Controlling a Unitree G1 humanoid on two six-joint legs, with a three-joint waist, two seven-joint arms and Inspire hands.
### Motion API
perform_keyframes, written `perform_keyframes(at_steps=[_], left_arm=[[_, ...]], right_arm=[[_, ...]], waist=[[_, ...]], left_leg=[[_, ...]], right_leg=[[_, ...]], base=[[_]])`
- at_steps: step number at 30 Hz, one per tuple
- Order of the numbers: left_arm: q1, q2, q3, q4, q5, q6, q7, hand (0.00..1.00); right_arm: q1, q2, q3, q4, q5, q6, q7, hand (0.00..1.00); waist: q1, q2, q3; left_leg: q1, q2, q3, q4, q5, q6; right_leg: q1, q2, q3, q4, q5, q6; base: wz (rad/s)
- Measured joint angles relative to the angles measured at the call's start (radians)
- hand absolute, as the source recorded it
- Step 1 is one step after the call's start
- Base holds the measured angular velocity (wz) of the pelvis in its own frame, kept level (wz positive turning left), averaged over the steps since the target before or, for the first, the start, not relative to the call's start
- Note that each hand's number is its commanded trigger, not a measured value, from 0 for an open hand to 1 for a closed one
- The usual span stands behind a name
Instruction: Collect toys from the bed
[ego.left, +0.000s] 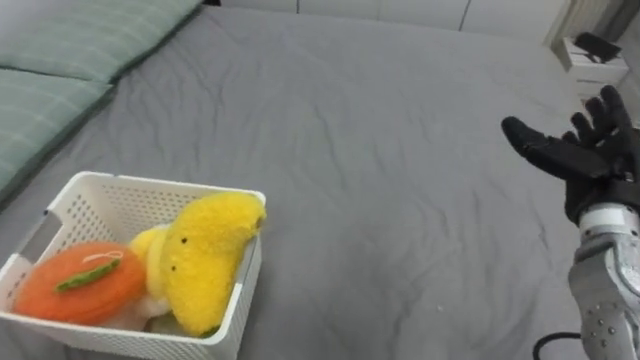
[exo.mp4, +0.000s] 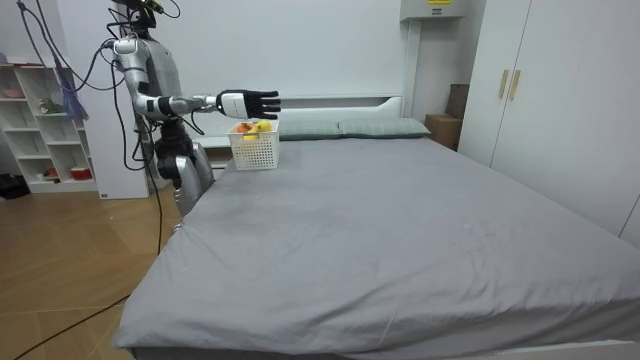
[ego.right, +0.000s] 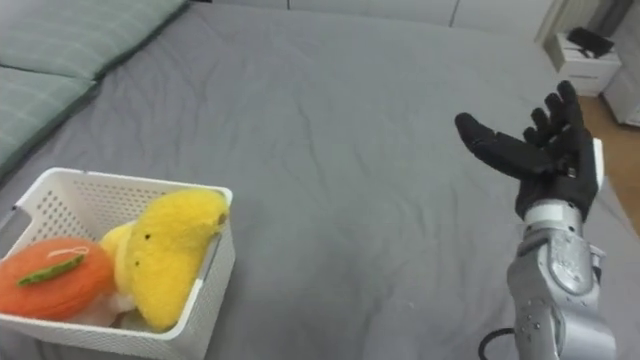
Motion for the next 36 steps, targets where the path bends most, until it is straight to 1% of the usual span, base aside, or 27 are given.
perform_keyframes(at_steps=[2,4,5,7,8,10,12,13,14,15,17,20,21,23,25,26,28,31,33,35,36], left_arm=[[-0.004,0.007,0.0,0.0,-0.011,-0.013,0.002,0.0],[-0.006,0.01,0.0,0.0,-0.023,-0.019,0.002,0.0],[-0.009,0.009,0.0,0.0,-0.029,-0.021,0.002,0.0],[-0.01,0.011,0.002,0.001,-0.029,-0.027,0.002,0.0],[-0.009,0.014,0.002,0.001,-0.03,-0.028,0.002,0.0],[-0.007,0.018,0.003,0.001,-0.03,-0.026,0.002,0.0],[-0.011,0.022,0.004,-0.001,-0.03,-0.024,-0.001,0.0],[-0.011,0.024,0.005,-0.005,-0.03,-0.025,-0.001,0.0],[-0.011,0.025,0.013,-0.005,-0.03,-0.026,0.0,0.0],[-0.011,0.024,0.022,-0.004,-0.03,-0.026,0.001,0.0],[-0.008,0.024,0.024,-0.002,-0.037,-0.025,0.002,0.0],[-0.012,0.027,0.04,0.0,-0.048,-0.017,0.002,0.0],[-0.012,0.029,0.041,0.0,-0.048,-0.017,0.002,0.0],[-0.018,0.03,0.041,0.006,-0.062,-0.017,0.001,0.0],[-0.023,0.028,0.041,0.013,-0.064,-0.017,0.001,0.0],[-0.028,0.028,0.041,0.018,-0.063,-0.016,0.0,0.0],[-0.038,0.029,0.042,0.034,-0.064,-0.014,-0.003,0.0],[-0.048,0.026,0.036,0.075,-0.066,-0.011,-0.003,0.0],[-0.048,0.02,0.036,0.09,-0.065,-0.006,-0.003,0.0],[-0.049,0.021,0.03,0.089,-0.065,0.007,0.0,0.0],[-0.05,0.022,0.022,0.089,-0.065,0.008,0.0,0.0]], right_arm=[[0.039,0.0,-0.024,0.001,0.029,-0.006,-0.006,0.0],[0.063,0.0,-0.03,0.001,0.03,-0.006,-0.017,0.0],[0.077,0.0,-0.037,0.002,0.03,-0.006,-0.025,0.0],[0.106,0.0,-0.051,0.016,0.034,-0.007,-0.024,0.0],[0.13,0.0,-0.056,0.032,0.04,-0.007,-0.027,0.0],[0.151,0.0,-0.059,0.068,0.044,-0.006,-0.035,0.0],[0.159,0.0,-0.077,0.128,0.04,-0.005,-0.038,0.0],[0.165,0.0,-0.095,0.183,0.032,-0.007,-0.04,0.0],[0.165,-0.001,-0.109,0.262,0.026,-0.01,-0.04,0.0],[0.167,0.0,-0.114,0.301,0.027,-0.01,-0.043,0.0],[0.171,0.001,-0.127,0.403,0.028,-0.006,-0.048,0.0],[0.183,0.001,-0.147,0.632,0.029,-0.002,-0.042,0.0],[0.183,0.0,-0.147,0.673,0.027,-0.003,-0.04,0.0],[0.186,0.0,-0.139,0.846,0.006,-0.002,-0.031,0.0],[0.199,0.003,-0.133,0.966,-0.04,0.001,-0.022,0.0],[0.216,0.005,-0.13,1.016,-0.064,0.013,-0.019,0.0],[0.236,0.004,-0.113,1.082,-0.107,0.02,-0.008,0.0],[0.232,0.006,-0.072,1.2,-0.177,0.022,0.04,0.0],[0.231,0.01,-0.053,1.243,-0.239,0.042,0.062,0.0],[0.227,0.019,-0.005,1.276,-0.337,0.067,0.087,0.0],[0.226,0.021,0.008,1.281,-0.357,0.075,0.093,0.0]], waist=[[-0.005,-0.002,-0.0001],[-0.013,-0.003,0.0003],[-0.018,-0.008,0.0027],[-0.028,-0.011,0.0003],[-0.028,-0.015,-0.0014],[-0.033,-0.018,-0.0008],[-0.041,-0.02,-0.0022],[-0.047,-0.022,-0.001],[-0.051,-0.025,-0.0027],[-0.051,-0.028,-0.0018],[-0.058,-0.03,0.0014],[-0.06,-0.028,0.002],[-0.061,-0.028,0.002],[-0.058,-0.028,0.0016],[-0.053,-0.028,0.0018],[-0.042,-0.027,0.0023],[-0.03,-0.024,0.0033],[-0.03,-0.025,0.0051],[-0.028,-0.025,0.0049],[-0.022,-0.024,0.0051],[-0.02,-0.023,0.0051]], left_leg=[[0.012,0.01,0.028,-0.012,-0.004,-0.003],[0.022,0.013,0.04,-0.024,-0.004,-0.004],[0.027,0.014,0.048,-0.028,-0.004,-0.004],[0.034,0.018,0.066,-0.032,-0.008,-0.005],[0.036,0.021,0.072,-0.031,-0.013,-0.007],[0.035,0.025,0.081,-0.029,-0.016,-0.008],[0.035,0.027,0.086,-0.029,-0.018,-0.008],[0.036,0.028,0.086,-0.03,-0.019,-0.009],[0.038,0.028,0.089,-0.031,-0.02,-0.009],[0.039,0.028,0.09,-0.032,-0.02,-0.009],[0.041,0.028,0.09,-0.032,-0.021,-0.009],[0.048,0.029,0.092,-0.038,-0.021,-0.01],[0.048,0.029,0.093,-0.038,-0.021,-0.01],[0.051,0.031,0.096,-0.038,-0.022,-0.011],[0.054,0.031,0.097,-0.038,-0.023,-0.012],[0.054,0.031,0.098,-0.039,-0.023,-0.013],[0.055,0.032,0.103,-0.042,-0.024,-0.013],[0.065,0.035,0.109,-0.043,-0.025,-0.015],[0.071,0.036,0.113,-0.043,-0.026,-0.017],[0.071,0.037,0.118,-0.043,-0.027,-0.018],[0.071,0.038,0.118,-0.042,-0.027,-0.019]], right_leg=[[-0.005,0.005,0.004,0.0,0.003,-0.004],[-0.007,0.007,0.009,0.0,0.003,-0.005],[-0.008,0.008,0.018,0.0,0.003,-0.005],[-0.009,0.012,0.032,-0.001,0.004,-0.006],[-0.01,0.015,0.04,0.0,0.004,-0.007],[-0.015,0.017,0.044,0.0,0.004,-0.007],[-0.017,0.018,0.045,0.001,0.005,-0.008],[-0.016,0.019,0.045,0.0,0.005,-0.008],[-0.015,0.02,0.045,-0.001,0.005,-0.008],[-0.015,0.02,0.046,-0.001,0.005,-0.008],[-0.015,0.02,0.046,-0.001,0.005,-0.008],[-0.013,0.02,0.047,-0.001,0.005,-0.008],[-0.013,0.021,0.047,-0.001,0.005,-0.008],[-0.011,0.022,0.048,-0.001,0.005,-0.008],[-0.009,0.022,0.047,-0.001,0.003,-0.011],[-0.011,0.023,0.052,-0.001,0.003,-0.011],[-0.013,0.026,0.062,-0.001,0.003,-0.012],[-0.009,0.029,0.065,-0.001,0.003,-0.013],[-0.008,0.031,0.071,-0.002,0.0,-0.018],[-0.011,0.031,0.074,-0.004,-0.002,-0.021],[-0.011,0.031,0.074,-0.007,-0.002,-0.022]], base=[[-0.34],[-0.31],[-0.24],[-0.24],[-0.25],[-0.2],[-0.1],[0.0],[0.0],[-0.05],[-0.04],[-0.04],[-0.04],[-0.04],[-0.02],[-0.07],[-0.1],[-0.06],[-0.07],[-0.07],[0.0]])
